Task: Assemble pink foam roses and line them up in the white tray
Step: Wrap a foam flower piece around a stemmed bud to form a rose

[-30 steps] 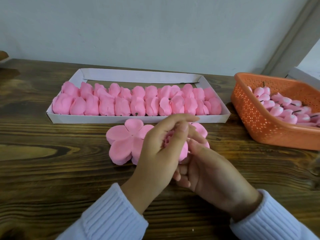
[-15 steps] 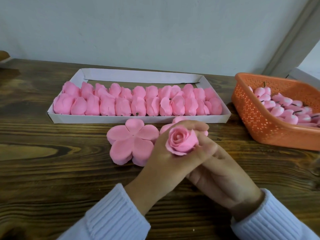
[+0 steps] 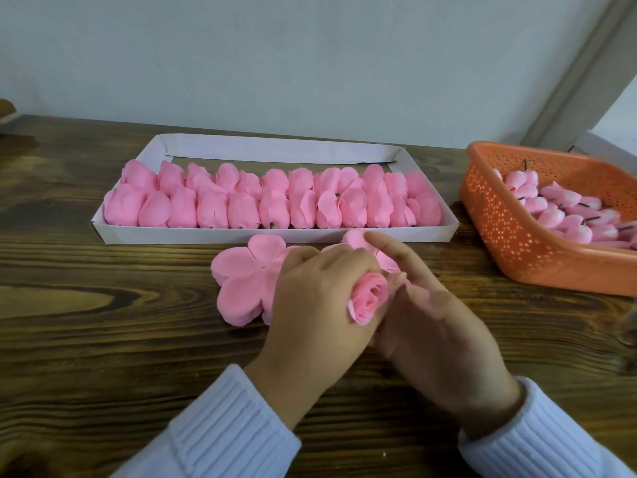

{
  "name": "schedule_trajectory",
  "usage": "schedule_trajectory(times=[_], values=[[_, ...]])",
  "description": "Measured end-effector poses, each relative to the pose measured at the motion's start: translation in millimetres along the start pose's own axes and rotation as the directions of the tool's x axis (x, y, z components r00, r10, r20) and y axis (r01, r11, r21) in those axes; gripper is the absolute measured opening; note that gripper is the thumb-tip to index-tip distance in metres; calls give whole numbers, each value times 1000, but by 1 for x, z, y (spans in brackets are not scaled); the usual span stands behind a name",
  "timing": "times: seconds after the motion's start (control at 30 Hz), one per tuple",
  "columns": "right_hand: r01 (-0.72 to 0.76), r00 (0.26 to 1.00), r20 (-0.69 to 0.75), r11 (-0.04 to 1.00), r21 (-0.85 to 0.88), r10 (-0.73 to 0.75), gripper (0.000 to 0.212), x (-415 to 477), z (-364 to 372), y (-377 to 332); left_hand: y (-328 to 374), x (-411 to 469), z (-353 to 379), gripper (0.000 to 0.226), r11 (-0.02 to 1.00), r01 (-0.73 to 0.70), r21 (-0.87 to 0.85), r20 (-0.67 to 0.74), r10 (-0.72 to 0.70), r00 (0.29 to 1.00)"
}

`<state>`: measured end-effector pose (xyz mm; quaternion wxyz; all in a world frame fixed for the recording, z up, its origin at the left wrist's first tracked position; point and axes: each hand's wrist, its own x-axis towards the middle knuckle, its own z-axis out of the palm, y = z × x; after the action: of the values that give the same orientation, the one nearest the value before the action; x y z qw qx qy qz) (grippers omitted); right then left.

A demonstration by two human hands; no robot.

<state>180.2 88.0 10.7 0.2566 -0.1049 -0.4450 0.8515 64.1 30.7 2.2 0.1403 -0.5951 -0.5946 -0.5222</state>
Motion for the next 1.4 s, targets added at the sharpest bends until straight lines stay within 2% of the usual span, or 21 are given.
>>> schedule_trajectory(times=[0.1, 0.2, 0.3, 0.47, 0.57, 0.67, 0.7, 0.77, 0.97, 1.1, 1.2, 1.3, 1.33, 1.4], values=[[10, 1000, 12, 997, -71, -9, 98, -1, 1, 3, 3, -3, 4, 19, 995, -65, 82, 55, 60, 997], [5, 999, 52, 999, -50, -2, 87, -2, 0, 3, 6, -6, 4, 12, 996, -78, 49, 43, 76, 996], [1, 998, 70, 998, -63, 3, 77, -4, -2, 4, 8, -6, 4, 18, 994, -108, 19, 32, 107, 994], [78, 997, 16, 966, -245, -77, 62, -2, -2, 7, 7, -4, 4, 16, 994, -98, -38, 70, 101, 992], [135, 987, -30, 924, -357, -156, 74, -3, 1, 9, 10, -2, 0, 10, 980, -77, -183, 6, 79, 997], [76, 996, -39, 981, -180, -84, 77, -1, 5, 9, 16, -2, -6, 9, 879, 84, -470, -53, -123, 991], [24, 998, -55, 990, -138, -32, 71, 0, 5, 8, 18, -2, -8, 9, 832, 147, -535, -36, -196, 980], [-44, 997, -72, 984, -174, 32, 50, 2, 1, 9, 21, 0, -10, 12, 752, 239, -614, 17, -290, 957], [-119, 993, -17, 987, -109, 118, 26, 1, -3, 12, 18, 5, -11, 11, 543, 369, -754, 171, -381, 909], [-139, 988, 57, 989, -43, 142, 39, 0, -4, 9, 19, 6, -12, 22, 506, 398, -765, 268, -313, 911], [-122, 991, 57, 991, -50, 125, 72, 0, -2, 7, 18, 4, -12, 64, 506, 409, -759, 299, -287, 910], [-82, 992, 93, 996, -20, 83, 85, 1, -1, 3, 14, 4, -11, 96, 527, 465, -711, 355, -303, 885], [-85, 990, 111, 996, -14, 86, 88, 1, -2, 2, 15, 4, -10, 98, 547, 496, -674, 389, -308, 868], [-98, 984, 148, 995, -19, 99, 82, 0, -2, 0, 15, 2, -9, 87, 601, 523, -604, 418, -319, 850]])
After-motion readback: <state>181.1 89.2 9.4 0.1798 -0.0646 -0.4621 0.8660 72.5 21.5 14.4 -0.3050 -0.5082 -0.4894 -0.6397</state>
